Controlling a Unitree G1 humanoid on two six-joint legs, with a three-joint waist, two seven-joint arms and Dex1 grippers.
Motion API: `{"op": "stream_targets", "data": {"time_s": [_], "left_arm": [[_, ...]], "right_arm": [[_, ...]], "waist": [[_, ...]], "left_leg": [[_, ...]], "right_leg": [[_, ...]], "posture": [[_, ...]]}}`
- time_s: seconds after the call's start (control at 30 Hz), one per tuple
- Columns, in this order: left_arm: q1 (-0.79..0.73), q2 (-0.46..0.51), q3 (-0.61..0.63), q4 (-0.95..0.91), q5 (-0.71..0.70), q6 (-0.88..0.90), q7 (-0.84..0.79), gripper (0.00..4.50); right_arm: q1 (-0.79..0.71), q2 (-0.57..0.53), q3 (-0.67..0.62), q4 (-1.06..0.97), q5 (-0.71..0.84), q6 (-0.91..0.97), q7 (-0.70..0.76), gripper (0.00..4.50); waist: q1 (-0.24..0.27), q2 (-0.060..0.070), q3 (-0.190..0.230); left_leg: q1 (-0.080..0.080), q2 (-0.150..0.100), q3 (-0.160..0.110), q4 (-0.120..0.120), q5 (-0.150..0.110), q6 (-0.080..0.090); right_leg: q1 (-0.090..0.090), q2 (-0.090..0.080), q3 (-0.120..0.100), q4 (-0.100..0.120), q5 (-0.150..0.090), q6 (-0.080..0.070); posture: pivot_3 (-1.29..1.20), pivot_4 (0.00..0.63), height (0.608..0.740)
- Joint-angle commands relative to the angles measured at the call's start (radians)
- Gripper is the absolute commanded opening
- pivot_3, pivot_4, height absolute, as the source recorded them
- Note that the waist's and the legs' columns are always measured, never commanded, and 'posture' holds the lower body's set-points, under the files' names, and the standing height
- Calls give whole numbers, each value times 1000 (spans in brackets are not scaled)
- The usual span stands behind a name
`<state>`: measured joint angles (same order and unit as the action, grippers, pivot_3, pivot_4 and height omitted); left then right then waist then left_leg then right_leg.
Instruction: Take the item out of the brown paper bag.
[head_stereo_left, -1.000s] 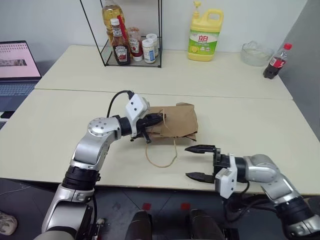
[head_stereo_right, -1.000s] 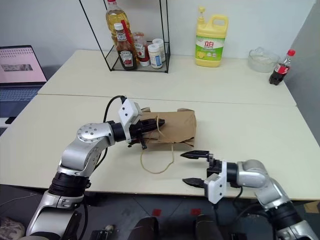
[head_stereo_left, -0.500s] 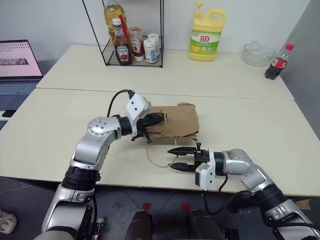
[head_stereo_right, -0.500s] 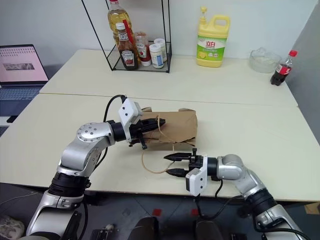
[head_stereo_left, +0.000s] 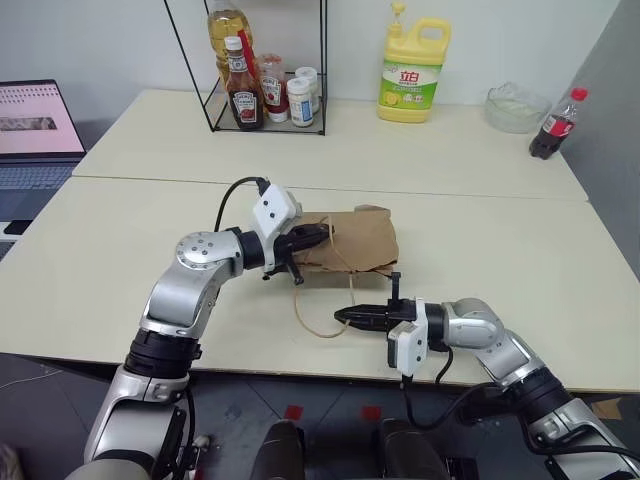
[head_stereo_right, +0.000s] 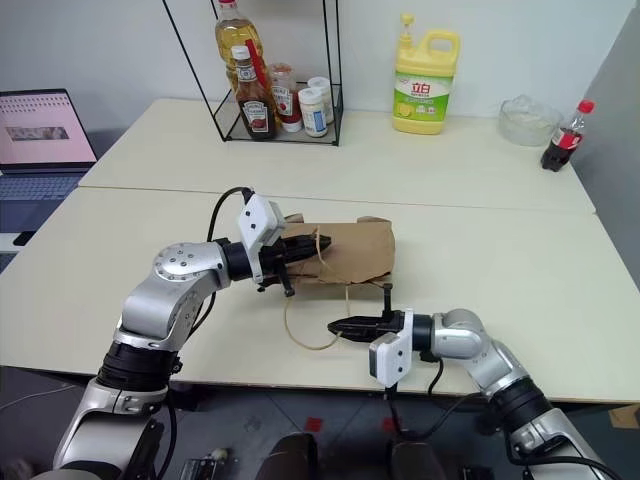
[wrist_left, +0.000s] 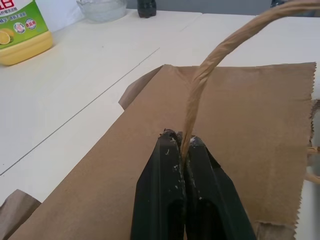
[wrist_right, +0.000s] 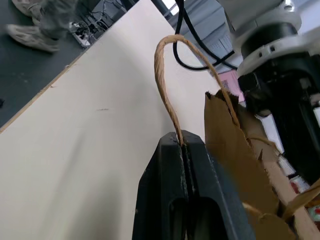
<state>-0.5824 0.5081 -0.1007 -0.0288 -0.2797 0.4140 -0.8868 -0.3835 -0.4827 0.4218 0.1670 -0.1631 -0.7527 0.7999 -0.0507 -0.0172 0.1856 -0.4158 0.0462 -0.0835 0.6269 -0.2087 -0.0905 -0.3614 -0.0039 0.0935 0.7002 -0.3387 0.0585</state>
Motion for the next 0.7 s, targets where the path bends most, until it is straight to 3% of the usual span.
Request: {"op": "stream_targets", "data": {"time_s": [0.03, 0.4, 0.7], "left_arm": [[-63, -1, 41, -5, -28, 19, 11, 0], [-233, -56, 115, 92, -96, 231, 132, 0], [-363, -75, 171, 212, -126, 306, 217, 0]], "right_arm": [[12, -15, 32, -43, 27, 60, 53, 21], [45, -58, 87, -70, 42, 189, 169, 21], [55, -75, 100, -98, 40, 226, 207, 21]], "waist": [[0, 0, 0], [1, 0, 0], [2, 0, 0]], "left_leg": [[0, 0, 0, 0, 0, 0], [0, 0, -1, 0, 0, 0], [0, 0, -1, 0, 0, 0]], "right_leg": [[0, 0, 0, 0, 0, 0], [0, 0, -1, -1, 0, 0], [1, 0, -1, -2, 0, 0]], "posture": [[0, 150, 740], [0, 150, 740], [0, 150, 740]]}}
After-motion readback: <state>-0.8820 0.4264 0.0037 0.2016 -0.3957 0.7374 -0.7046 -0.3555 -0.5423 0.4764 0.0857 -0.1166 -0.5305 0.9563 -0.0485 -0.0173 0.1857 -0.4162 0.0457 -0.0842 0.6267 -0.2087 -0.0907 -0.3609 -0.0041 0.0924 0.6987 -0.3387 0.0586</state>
